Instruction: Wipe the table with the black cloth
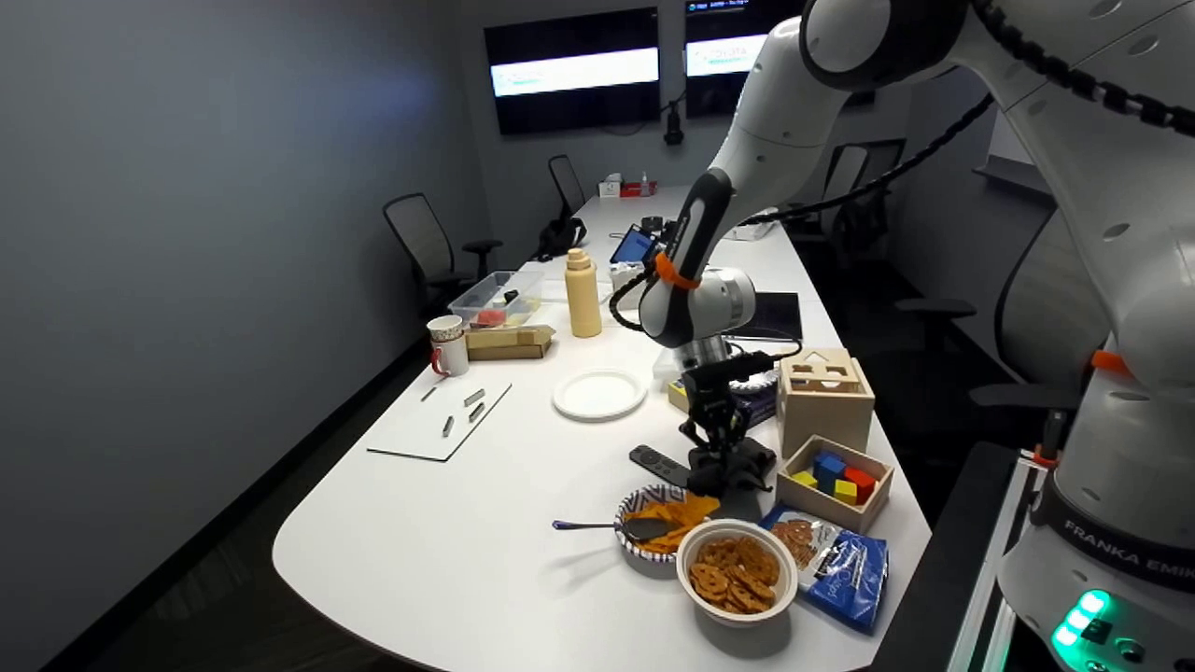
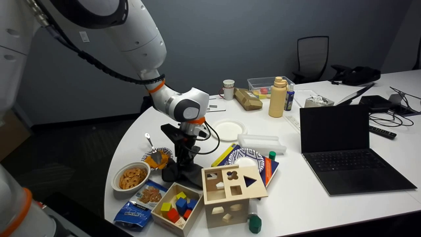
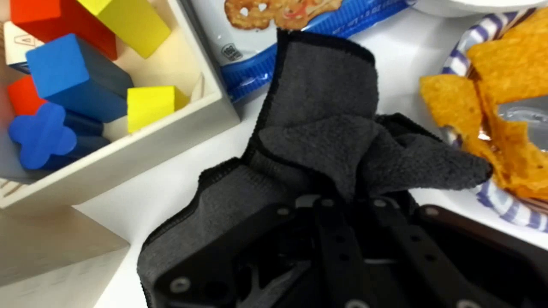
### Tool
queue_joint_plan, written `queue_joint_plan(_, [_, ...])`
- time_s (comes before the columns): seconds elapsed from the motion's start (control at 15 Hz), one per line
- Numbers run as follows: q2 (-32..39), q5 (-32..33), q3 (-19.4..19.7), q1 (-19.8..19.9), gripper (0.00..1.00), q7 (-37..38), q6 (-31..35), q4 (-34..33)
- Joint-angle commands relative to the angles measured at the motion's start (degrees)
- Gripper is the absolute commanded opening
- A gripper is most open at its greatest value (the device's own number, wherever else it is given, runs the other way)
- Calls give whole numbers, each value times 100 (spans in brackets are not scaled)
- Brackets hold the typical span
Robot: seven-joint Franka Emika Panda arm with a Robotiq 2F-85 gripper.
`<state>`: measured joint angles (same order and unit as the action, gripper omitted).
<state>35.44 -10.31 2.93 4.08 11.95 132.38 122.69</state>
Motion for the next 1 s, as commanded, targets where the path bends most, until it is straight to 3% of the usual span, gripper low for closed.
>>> queue_joint_plan(0.0, [94,-78,-119,-28,2,-114,-246,-337])
queue_joint_plan(0.47, [246,-72,73,50,2,16,114,-659])
queue_joint_plan(0.93, [406,33,141,0,2,-2,-79,-728])
